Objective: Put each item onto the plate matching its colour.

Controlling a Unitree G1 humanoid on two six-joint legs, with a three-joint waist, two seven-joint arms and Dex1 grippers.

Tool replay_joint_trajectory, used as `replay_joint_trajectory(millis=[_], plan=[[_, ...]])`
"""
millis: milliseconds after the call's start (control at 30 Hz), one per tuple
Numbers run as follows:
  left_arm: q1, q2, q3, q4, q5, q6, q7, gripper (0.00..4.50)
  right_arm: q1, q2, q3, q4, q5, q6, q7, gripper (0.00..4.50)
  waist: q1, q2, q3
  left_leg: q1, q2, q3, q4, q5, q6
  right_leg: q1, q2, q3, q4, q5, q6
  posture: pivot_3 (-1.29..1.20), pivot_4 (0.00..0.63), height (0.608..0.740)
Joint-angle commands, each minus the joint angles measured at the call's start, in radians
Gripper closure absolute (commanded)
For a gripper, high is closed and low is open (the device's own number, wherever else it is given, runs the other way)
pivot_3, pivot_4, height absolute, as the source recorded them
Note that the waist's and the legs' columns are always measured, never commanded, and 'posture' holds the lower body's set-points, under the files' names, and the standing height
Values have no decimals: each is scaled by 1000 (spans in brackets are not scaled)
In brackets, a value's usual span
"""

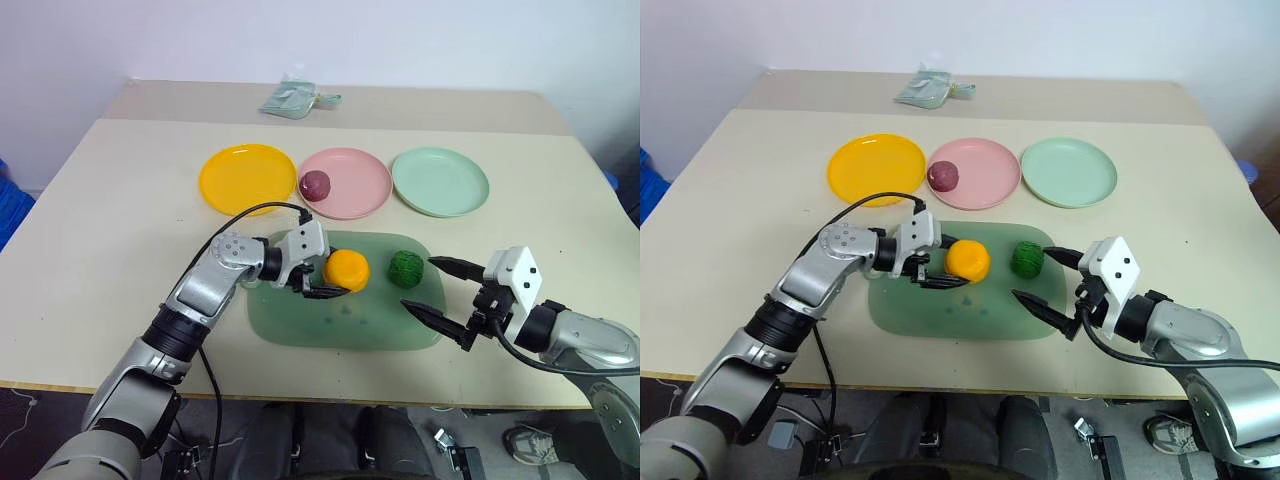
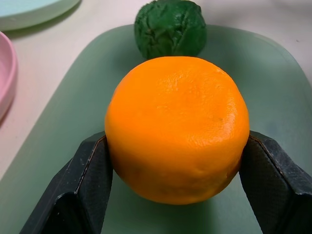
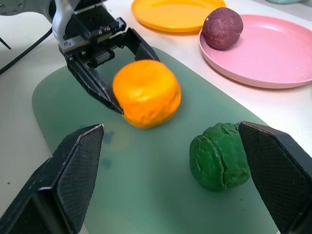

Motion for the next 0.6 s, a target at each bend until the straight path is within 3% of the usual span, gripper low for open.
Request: replay_joint_trajectory(millis=[33, 167, 333, 433, 500, 533, 600], plan=[[-23, -37, 191, -36, -131, 51, 85, 1394, 1, 0, -20, -33, 15, -11, 1, 0, -1, 0, 0, 0, 0, 0, 0, 0, 0, 0, 0, 0, 0, 0, 0, 0, 150, 740], [-86, -56, 419, 72, -134, 50, 372, 1394, -5, -2, -23, -16, 9, -23, 9, 0, -1, 0, 0, 0, 0, 0, 0, 0, 0, 0, 0, 0, 0, 0, 0, 0, 150, 740], [-180, -6, 493, 346, 0, 61, 673, 1394, -65, 14, 5, 40, -14, -25, -14, 0, -1, -1, 0, 0, 0, 0, 0, 0, 0, 0, 0, 0, 1, 0, 0, 0, 150, 740], [-215, -10, 468, 471, 26, -30, 651, 1394, -113, 13, 33, 94, -39, -21, -17, 0, 5, -1, 0, 0, -1, 0, 0, 0, 0, 0, 0, -1, 1, 0, 0, 0, 150, 740], [-238, -9, 433, 554, 61, -91, 627, 340, -134, 11, 47, 126, -46, -16, -8, 0, 7, -2, 1, -1, -1, 0, 0, 0, 0, 0, 0, -2, 2, 0, 0, 0, 150, 740], [-252, -9, 426, 597, 71, -116, 619, 91, -143, 15, 58, 142, -60, -24, -10, 0, 7, -2, 1, -1, -2, -1, 0, 0, 0, 0, 0, -2, 1, 0, 0, 0, 150, 740], [-277, -8, 418, 660, 85, -155, 613, 91, -156, 23, 74, 159, -80, -34, -18, 0, 3, -3, 1, -1, -2, 0, 0, 0, 0, 0, 0, -2, 1, 0, 0, 0, 150, 740]])
